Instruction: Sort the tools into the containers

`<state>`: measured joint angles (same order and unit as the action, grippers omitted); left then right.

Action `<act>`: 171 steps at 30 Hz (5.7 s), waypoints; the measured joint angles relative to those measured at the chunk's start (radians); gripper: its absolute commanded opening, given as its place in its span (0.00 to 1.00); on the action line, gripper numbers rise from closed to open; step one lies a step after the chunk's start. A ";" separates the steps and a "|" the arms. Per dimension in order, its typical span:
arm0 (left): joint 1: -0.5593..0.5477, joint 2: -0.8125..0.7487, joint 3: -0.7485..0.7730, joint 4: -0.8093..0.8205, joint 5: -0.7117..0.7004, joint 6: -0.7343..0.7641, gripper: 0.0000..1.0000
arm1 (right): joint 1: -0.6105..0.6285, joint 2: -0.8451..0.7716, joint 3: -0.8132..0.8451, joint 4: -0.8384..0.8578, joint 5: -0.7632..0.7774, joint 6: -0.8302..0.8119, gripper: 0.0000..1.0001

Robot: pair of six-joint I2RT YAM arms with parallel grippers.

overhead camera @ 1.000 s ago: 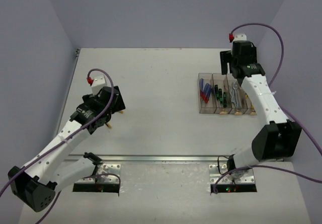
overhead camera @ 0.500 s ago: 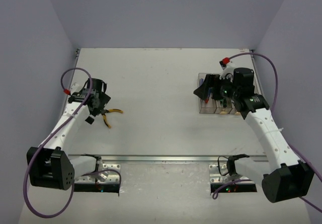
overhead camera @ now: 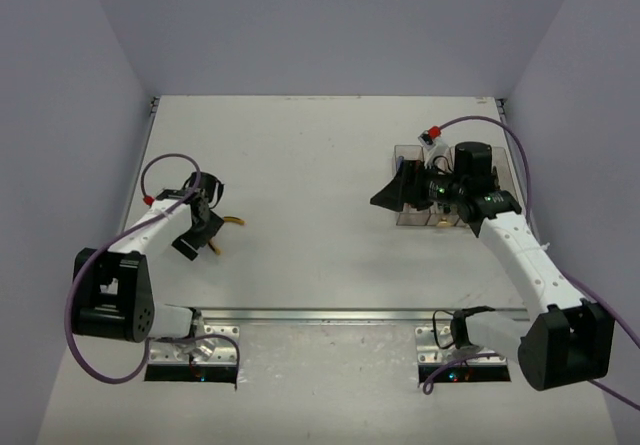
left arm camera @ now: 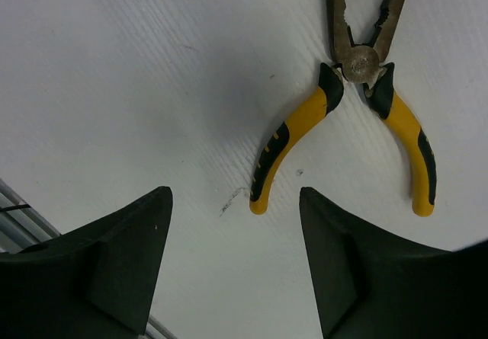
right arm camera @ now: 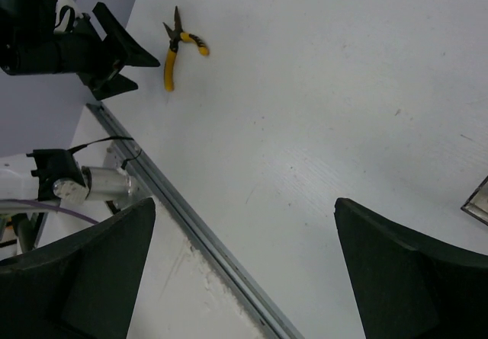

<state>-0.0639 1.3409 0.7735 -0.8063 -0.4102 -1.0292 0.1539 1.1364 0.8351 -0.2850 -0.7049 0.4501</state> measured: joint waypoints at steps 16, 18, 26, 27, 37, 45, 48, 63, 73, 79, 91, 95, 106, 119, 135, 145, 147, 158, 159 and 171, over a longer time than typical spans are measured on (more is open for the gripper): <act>0.000 0.171 -0.040 0.213 0.049 0.072 0.00 | -0.001 0.001 -0.154 0.394 -0.313 0.229 0.99; 0.000 0.157 -0.055 0.235 0.054 0.079 0.00 | 0.000 0.003 -0.219 0.547 -0.355 0.336 0.97; -0.052 -0.060 -0.253 0.415 0.158 0.154 0.00 | 0.161 0.093 -0.083 0.409 -0.190 0.271 0.83; -0.088 -0.086 -0.272 0.425 0.177 0.164 0.00 | 0.203 0.110 -0.044 0.374 -0.156 0.245 0.82; -0.550 -0.238 -0.305 0.696 0.227 0.196 0.00 | 0.330 0.499 0.280 0.093 0.055 0.088 0.65; -0.659 -0.263 -0.344 0.905 0.228 0.195 0.00 | 0.404 0.556 0.268 0.024 0.085 0.082 0.48; -0.669 -0.243 -0.343 0.938 0.224 0.199 0.00 | 0.422 0.539 0.231 0.057 0.079 0.100 0.48; -0.723 -0.202 -0.325 1.041 0.239 0.166 0.21 | 0.456 0.497 0.153 0.179 0.129 0.205 0.00; -0.743 -0.192 -0.240 0.991 0.188 0.188 1.00 | 0.443 0.300 0.083 0.136 0.363 0.173 0.00; -0.747 -0.240 -0.012 0.691 0.030 0.193 1.00 | 0.284 0.211 0.121 -0.096 0.568 0.038 0.00; -0.747 -0.530 0.160 0.188 -0.036 0.373 1.00 | -0.100 0.322 0.427 -0.453 1.044 -0.278 0.00; -0.747 -0.597 0.122 0.115 -0.012 0.441 1.00 | -0.149 0.410 0.489 -0.467 1.144 -0.333 0.00; -0.747 -0.753 0.054 0.115 0.056 0.506 1.00 | -0.261 0.625 0.618 -0.500 1.293 -0.471 0.00; -0.747 -0.778 0.049 0.129 0.056 0.506 1.00 | -0.303 0.858 0.659 -0.529 1.298 -0.483 0.64; -0.719 -0.727 0.067 0.048 -0.130 0.442 1.00 | -0.236 0.456 0.708 -0.598 1.151 -0.318 0.99; -0.714 -0.636 0.206 -0.026 -0.429 0.435 1.00 | -0.119 -0.382 0.323 -0.514 0.822 -0.244 0.99; -0.714 -0.651 0.199 -0.011 -0.452 0.451 1.00 | -0.119 -0.473 0.263 -0.536 0.783 -0.243 0.99; -0.713 -0.921 0.056 0.039 -0.520 0.482 1.00 | -0.050 -0.843 0.038 -0.573 0.772 -0.248 0.99; -0.713 -0.947 0.056 0.046 -0.521 0.482 1.00 | -0.040 -0.861 0.020 -0.570 0.772 -0.249 0.99; -0.707 -0.924 0.014 0.084 -0.514 0.467 1.00 | 0.058 -0.950 -0.050 -0.563 0.912 -0.269 0.99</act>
<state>-0.7713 0.4169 0.7870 -0.7226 -0.9243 -0.5624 0.2120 0.1867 0.7850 -0.8479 0.2075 0.1808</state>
